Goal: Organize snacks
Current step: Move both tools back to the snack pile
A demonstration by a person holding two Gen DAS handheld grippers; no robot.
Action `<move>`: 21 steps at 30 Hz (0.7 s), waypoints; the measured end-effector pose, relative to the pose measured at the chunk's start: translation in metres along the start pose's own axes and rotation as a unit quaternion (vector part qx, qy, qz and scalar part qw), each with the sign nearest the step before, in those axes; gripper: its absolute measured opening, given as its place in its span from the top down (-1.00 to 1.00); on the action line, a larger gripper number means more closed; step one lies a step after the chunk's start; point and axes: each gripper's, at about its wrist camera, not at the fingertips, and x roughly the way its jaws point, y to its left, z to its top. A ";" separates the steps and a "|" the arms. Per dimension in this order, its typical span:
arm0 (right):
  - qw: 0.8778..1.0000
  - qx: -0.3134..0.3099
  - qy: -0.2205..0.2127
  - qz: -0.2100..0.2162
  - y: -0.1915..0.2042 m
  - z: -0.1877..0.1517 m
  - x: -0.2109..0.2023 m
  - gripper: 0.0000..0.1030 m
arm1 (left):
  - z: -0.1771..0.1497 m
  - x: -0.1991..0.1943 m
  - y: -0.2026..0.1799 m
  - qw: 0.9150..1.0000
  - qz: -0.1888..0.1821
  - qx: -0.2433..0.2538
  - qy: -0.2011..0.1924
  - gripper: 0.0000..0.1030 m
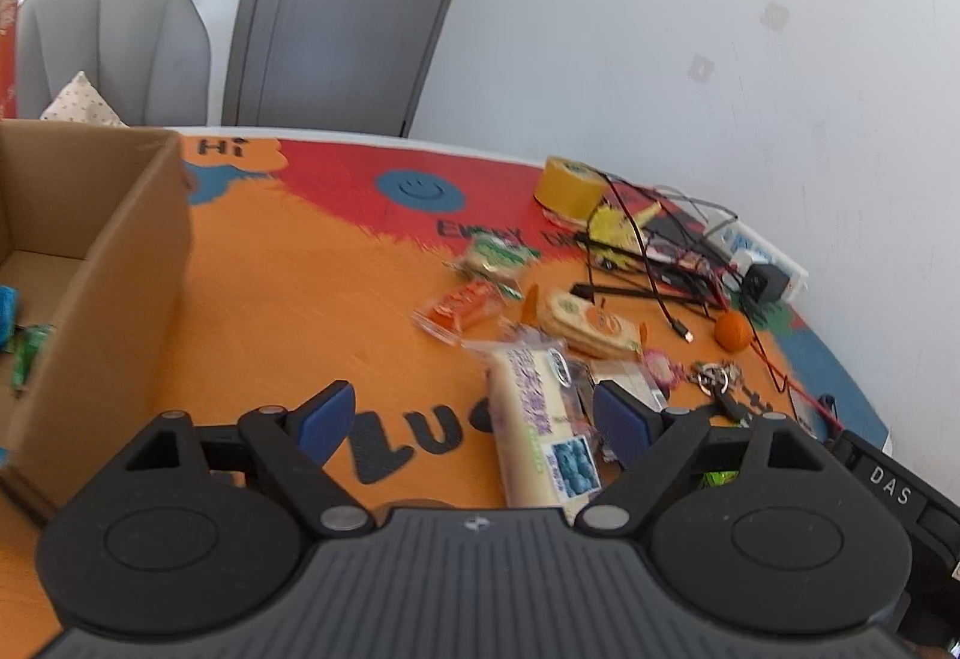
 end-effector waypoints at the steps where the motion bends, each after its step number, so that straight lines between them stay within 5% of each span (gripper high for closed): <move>1: 1.000 0.000 0.000 -0.005 -0.002 0.000 0.002 -0.62 | -0.001 0.004 -0.002 1.000 -0.001 0.002 0.003 -0.66; 21: 0.999 -0.024 0.014 -0.026 -0.017 -0.002 0.041 -0.69 | -0.026 0.067 -0.032 0.998 0.014 0.039 0.042 -0.55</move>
